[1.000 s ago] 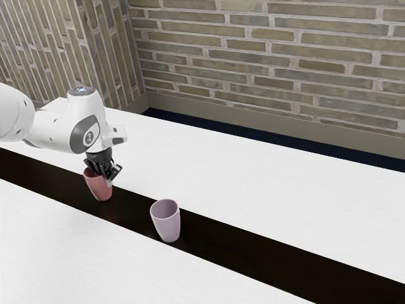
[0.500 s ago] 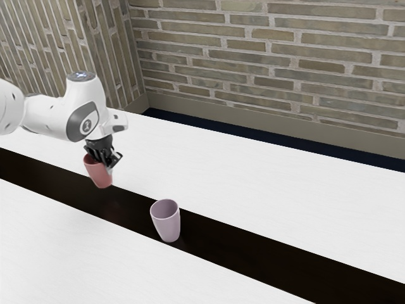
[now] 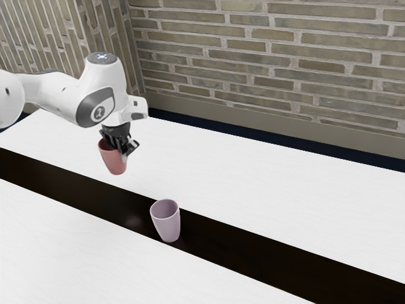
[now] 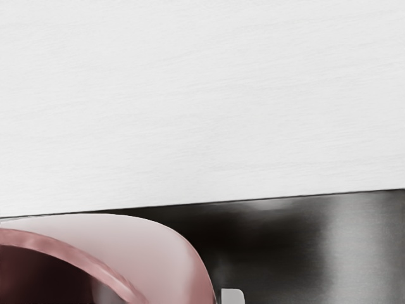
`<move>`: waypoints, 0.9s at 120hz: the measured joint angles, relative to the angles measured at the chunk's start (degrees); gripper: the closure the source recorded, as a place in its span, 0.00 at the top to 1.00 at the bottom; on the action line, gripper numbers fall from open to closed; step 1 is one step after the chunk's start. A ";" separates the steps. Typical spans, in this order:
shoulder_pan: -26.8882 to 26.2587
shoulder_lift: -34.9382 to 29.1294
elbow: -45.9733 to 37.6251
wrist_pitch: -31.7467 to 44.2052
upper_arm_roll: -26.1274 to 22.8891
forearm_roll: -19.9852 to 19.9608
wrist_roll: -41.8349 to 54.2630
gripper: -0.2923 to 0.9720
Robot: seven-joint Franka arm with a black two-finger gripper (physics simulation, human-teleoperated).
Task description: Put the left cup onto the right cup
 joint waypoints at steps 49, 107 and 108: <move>0.21 -1.70 2.34 -4.50 -5.77 0.34 -5.69 0.15; 0.07 -1.36 2.91 -7.33 -13.40 0.56 -14.22 0.15; 0.09 -1.36 2.89 -7.34 -13.51 0.56 -14.37 0.15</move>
